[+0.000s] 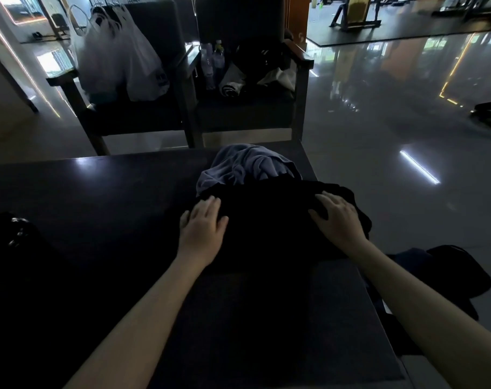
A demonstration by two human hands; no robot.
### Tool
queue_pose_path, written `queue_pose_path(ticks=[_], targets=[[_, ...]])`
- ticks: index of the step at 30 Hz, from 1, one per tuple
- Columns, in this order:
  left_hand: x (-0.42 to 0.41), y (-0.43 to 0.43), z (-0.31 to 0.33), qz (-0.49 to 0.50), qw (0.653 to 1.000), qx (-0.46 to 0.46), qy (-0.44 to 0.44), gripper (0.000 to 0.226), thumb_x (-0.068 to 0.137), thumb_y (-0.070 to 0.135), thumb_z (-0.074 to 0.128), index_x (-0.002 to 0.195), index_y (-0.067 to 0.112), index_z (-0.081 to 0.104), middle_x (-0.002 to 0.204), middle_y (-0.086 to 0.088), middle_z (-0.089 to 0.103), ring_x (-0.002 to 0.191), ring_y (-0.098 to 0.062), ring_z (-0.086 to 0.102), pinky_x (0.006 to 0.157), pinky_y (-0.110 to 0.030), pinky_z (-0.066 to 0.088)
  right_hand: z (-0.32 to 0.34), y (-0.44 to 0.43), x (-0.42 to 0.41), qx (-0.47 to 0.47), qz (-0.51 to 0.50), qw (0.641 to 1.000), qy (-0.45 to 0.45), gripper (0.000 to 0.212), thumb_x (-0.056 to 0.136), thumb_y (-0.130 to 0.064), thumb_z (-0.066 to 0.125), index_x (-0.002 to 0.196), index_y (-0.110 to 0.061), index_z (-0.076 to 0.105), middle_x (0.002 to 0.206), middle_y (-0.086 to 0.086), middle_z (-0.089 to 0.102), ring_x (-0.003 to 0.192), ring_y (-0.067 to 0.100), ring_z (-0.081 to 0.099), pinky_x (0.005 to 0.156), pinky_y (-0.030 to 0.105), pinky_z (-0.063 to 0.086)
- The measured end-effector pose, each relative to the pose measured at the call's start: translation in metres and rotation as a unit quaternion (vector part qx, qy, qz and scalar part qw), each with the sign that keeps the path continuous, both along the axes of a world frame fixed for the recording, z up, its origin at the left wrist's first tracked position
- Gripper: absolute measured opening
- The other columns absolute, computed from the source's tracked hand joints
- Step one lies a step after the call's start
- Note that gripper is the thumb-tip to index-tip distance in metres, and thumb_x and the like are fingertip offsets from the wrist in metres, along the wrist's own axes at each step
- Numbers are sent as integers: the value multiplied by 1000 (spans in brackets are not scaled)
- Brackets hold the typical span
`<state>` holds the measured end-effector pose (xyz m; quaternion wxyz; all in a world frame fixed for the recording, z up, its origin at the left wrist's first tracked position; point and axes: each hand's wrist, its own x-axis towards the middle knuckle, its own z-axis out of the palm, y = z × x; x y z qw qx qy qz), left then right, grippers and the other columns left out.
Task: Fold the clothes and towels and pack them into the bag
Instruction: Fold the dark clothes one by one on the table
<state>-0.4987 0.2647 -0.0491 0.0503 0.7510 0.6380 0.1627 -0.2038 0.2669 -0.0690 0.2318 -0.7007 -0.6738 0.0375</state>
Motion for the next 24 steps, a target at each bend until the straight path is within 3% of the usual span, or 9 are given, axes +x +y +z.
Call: queue_pose_path(ticks=[2, 5, 7, 10, 14, 17, 20, 24], targets=[[6, -11, -12, -25, 995, -80, 48, 58, 101, 44, 28, 152, 21, 14, 160, 5, 8, 147, -16, 9, 118, -41, 9, -3, -14, -9, -34, 27, 999, -3, 50, 93, -33, 54, 137, -12, 47, 145, 7, 44, 135, 24, 37, 111, 43, 26], [4, -19, -24, -36, 981, -146, 122, 63, 100, 51, 19, 153, 22, 0, 160, 8, -8, 147, -19, 1, 119, -43, 7, -12, -33, -15, -125, 31, 990, -57, 58, 96, -41, 42, 149, -22, 26, 157, -1, 22, 144, 19, 18, 116, 44, 13], [5, -21, -22, -25, 979, -151, 137, 63, 100, 51, 18, 153, 21, 0, 160, 7, -8, 147, -20, 0, 119, -45, 6, -13, -43, -18, -149, 21, 985, -86, 61, 97, -46, 37, 151, -23, 18, 159, -3, 14, 146, 19, 10, 117, 46, 8], [7, -34, -14, -16, 987, -88, 136, 64, 100, 51, 22, 153, 19, 6, 161, 5, -2, 148, -19, -1, 119, -46, 3, -10, -60, -24, -141, 37, 985, -93, 65, 95, -56, 34, 150, -25, 20, 159, -3, 12, 146, 19, 7, 116, 48, 3], [-5, -68, -18, -97, 981, -100, 139, 69, 96, 59, 27, 153, 23, 11, 160, 7, 5, 147, -12, 2, 119, -39, -1, -12, -88, -29, -174, 115, 966, -151, 72, 90, -65, 37, 150, -29, 19, 159, -7, 7, 147, 19, 4, 116, 48, 1], [-18, -79, -26, -85, 980, -98, 151, 66, 98, 54, 30, 153, 21, 13, 160, 5, 9, 147, -13, 6, 118, -35, 2, -12, -92, -29, -117, 111, 976, -144, 50, 95, -39, 50, 142, -26, 41, 153, -3, 31, 142, 22, 28, 112, 48, 21], [-21, -75, -28, -40, 988, -41, 141, 57, 99, 39, 40, 149, 15, 27, 155, -1, 28, 144, -16, 22, 115, -36, 17, -11, -89, -35, -39, 103, 983, -145, 37, 72, -9, 77, 107, -15, 71, 118, 7, 67, 105, 31, 65, 85, 49, 51], [-20, -80, -31, -27, 984, -33, 174, 50, 88, 10, 59, 137, 9, 48, 138, -9, 53, 130, -23, 47, 105, -44, 36, -11, -94, -36, -15, 95, 985, -145, 35, 55, -3, 86, 85, -15, 74, 95, 4, 74, 86, 27, 71, 68, 42, 58]])
